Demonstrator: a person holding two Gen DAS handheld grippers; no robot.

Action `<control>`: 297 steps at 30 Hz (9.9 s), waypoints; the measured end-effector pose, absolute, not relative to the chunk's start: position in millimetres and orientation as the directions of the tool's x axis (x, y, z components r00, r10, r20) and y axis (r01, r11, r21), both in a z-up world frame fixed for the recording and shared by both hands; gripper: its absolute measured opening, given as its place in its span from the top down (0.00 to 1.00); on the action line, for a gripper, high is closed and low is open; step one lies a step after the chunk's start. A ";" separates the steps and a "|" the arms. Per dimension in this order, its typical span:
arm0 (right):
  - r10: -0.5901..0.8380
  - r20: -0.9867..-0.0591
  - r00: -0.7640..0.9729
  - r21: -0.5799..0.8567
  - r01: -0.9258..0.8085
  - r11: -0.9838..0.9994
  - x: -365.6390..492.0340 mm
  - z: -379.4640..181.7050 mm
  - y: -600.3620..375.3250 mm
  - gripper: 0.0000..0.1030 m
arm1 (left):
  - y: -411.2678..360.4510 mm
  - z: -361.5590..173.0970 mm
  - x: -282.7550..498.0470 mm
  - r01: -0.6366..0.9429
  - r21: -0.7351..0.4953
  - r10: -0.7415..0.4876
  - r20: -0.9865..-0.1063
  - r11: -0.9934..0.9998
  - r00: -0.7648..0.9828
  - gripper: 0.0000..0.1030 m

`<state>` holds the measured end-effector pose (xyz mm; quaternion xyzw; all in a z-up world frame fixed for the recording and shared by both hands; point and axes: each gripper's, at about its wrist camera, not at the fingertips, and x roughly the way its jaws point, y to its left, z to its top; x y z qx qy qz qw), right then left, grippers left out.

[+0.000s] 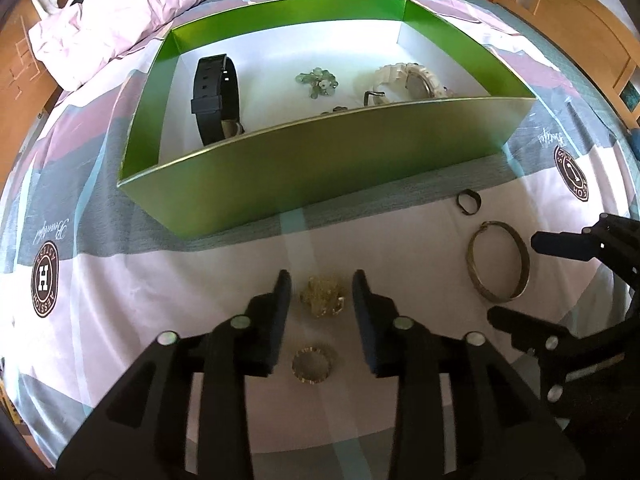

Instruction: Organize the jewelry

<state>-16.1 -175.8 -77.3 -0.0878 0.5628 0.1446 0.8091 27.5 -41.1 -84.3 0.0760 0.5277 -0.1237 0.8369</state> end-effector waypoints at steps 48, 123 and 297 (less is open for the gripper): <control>0.077 -0.924 0.374 -0.037 -0.288 0.957 -5.1 -81.0 -180.7 0.47 | -19.0 -89.4 29.6 0.246 0.012 -0.090 -0.914 0.969 0.397 0.80; 0.145 -0.884 0.444 0.034 -0.248 0.968 9.9 -88.4 -168.6 0.42 | 7.7 -60.9 27.2 0.186 -0.074 -0.151 -0.884 0.980 0.442 0.81; 0.169 -0.881 0.443 0.011 -0.336 0.942 31.0 -76.5 -154.6 0.82 | -10.8 -60.9 -0.5 0.302 -0.030 -0.182 -0.853 0.953 0.489 0.79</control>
